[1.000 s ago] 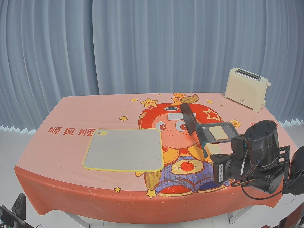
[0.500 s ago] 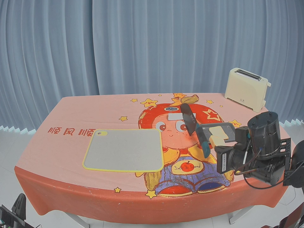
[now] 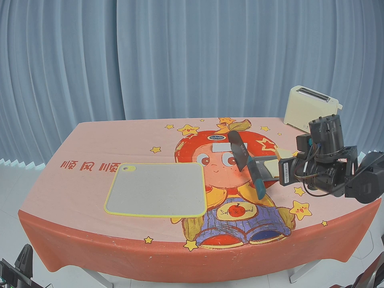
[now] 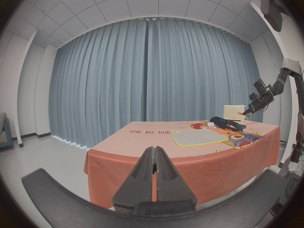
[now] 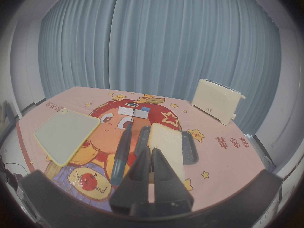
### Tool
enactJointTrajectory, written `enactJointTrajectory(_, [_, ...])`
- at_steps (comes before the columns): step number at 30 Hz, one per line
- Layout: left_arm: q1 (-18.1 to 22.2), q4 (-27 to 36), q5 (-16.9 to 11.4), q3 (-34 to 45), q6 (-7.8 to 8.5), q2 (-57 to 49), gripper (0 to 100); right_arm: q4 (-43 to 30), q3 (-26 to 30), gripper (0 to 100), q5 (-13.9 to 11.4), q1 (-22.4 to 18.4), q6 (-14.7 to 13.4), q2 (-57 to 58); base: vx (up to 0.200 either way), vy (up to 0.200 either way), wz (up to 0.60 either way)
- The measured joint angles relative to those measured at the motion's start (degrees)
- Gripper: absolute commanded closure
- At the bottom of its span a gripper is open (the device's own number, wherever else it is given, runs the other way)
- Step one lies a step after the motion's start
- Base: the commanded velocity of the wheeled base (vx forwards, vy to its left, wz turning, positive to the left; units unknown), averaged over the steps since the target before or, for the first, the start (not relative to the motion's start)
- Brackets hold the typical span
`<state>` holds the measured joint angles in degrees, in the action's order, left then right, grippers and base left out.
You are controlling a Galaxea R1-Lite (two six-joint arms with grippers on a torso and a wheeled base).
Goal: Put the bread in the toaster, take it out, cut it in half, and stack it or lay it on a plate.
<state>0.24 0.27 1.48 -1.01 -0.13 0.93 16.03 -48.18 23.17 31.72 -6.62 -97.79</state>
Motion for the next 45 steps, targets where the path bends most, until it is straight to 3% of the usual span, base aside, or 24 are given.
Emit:
enactJointTrajectory(4, [0.00, 0.00, 0.00, 0.00, 0.04, 0.00, 100, -0.07, -3.28, 100, -1.17, -0.77, 0.17, -2.95, 0.000, 0.000, 0.00])
enactJointTrajectory(16, [0.00, 0.00, 0.00, 0.00, 0.06, 0.00, 100, -0.02, -8.27, 100, -1.32, -1.68, 1.01, -10.81, 0.000, 0.000, 0.00])
enactJointTrajectory(45, [0.00, 0.00, -0.02, 0.00, 0.06, 0.00, 100, 0.02, -11.00, 100, -1.28, -5.23, 3.73, -16.57, 0.000, 0.000, 0.00])
